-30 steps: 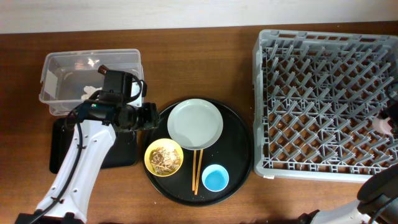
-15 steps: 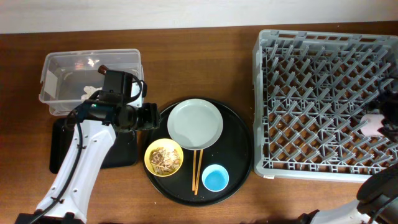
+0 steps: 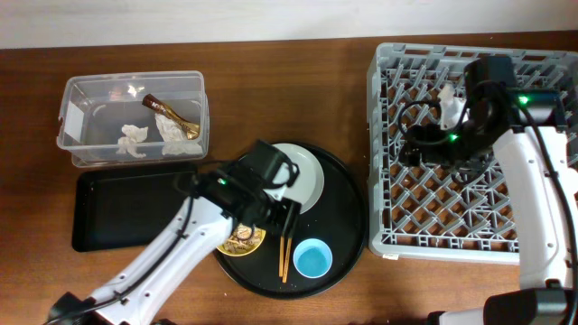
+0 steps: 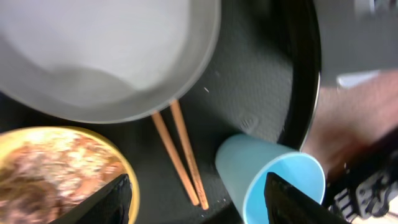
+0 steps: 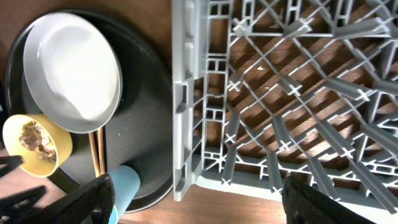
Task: Sort waste into correct bins and load items into the dishwasher rack
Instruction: 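Place the pink cup into the dish rack with the right gripper, then grasp the blue cup with the left gripper and lift it, then hand the blue cup from the left gripper to the right gripper, then place the blue cup into the dish rack with the right gripper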
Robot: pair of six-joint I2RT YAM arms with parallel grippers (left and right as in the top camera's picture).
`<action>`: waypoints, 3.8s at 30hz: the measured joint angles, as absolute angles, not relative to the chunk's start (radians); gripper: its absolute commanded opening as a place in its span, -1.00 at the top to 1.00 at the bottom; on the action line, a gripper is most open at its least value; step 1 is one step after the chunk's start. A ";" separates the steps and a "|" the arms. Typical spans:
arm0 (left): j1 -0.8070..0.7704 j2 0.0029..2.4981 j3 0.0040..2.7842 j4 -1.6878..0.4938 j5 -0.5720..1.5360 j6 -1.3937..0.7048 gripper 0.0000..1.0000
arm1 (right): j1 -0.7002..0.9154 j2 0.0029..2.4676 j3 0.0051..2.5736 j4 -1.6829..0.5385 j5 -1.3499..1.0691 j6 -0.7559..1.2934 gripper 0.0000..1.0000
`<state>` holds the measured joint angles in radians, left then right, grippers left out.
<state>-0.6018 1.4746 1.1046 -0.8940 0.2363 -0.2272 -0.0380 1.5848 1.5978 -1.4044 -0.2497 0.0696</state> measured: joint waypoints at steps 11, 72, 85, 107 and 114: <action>-0.706 1.472 0.874 -0.706 0.239 -0.253 0.13 | -0.031 1.585 1.598 -1.431 -0.232 0.069 -0.77; -0.205 1.517 1.025 -0.249 1.372 -0.480 0.80 | 0.220 1.519 1.226 -0.813 -1.359 -0.264 -0.13; -0.206 1.520 1.027 -0.562 0.709 -0.354 -0.32 | 0.172 1.518 1.322 -1.088 -0.665 -0.121 -0.04; -0.090 1.279 1.027 -0.709 0.175 -0.305 -0.36 | -0.535 1.772 1.647 -1.372 -0.018 0.106 -0.01; -0.090 1.279 1.027 -0.715 0.175 -0.305 -0.36 | -0.535 1.903 1.647 -1.361 -0.007 0.109 -0.43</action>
